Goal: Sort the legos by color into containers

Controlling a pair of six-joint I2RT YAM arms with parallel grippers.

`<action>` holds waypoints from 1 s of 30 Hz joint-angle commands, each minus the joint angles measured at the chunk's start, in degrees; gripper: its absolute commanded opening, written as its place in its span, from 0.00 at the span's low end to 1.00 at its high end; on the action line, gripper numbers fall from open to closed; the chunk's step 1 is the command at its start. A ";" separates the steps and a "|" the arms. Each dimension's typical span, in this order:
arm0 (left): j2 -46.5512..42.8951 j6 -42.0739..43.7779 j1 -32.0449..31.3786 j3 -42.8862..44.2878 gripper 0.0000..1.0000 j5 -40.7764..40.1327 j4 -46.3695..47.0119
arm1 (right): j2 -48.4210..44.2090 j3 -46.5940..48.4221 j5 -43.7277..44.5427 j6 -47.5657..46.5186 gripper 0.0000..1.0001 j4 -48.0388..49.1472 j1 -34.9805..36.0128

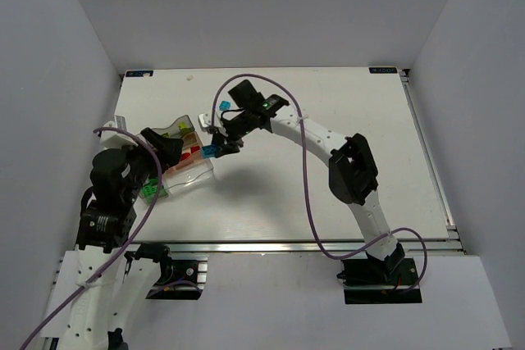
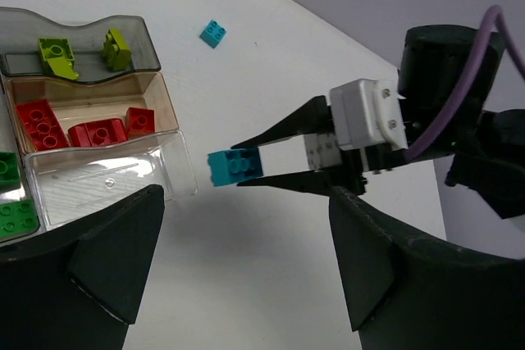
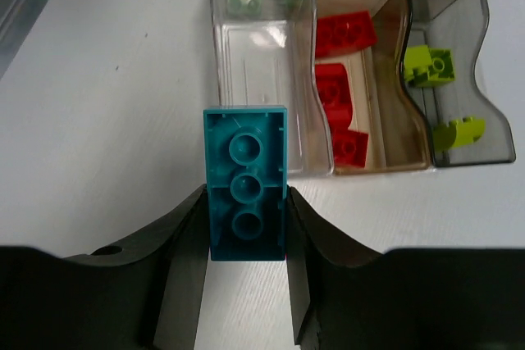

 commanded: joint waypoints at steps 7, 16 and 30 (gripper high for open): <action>-5.35 -2.70 -0.07 -0.57 0.92 -2.75 0.13 | 5.91 2.19 7.01 19.02 0.13 21.70 5.59; -6.67 -2.79 -0.07 -0.21 0.93 -3.02 -2.69 | 8.11 3.16 9.22 19.38 0.63 22.86 8.23; -6.05 -3.23 -0.07 -1.27 0.93 -1.70 -1.11 | 1.16 -1.95 31.87 48.63 0.00 43.68 3.05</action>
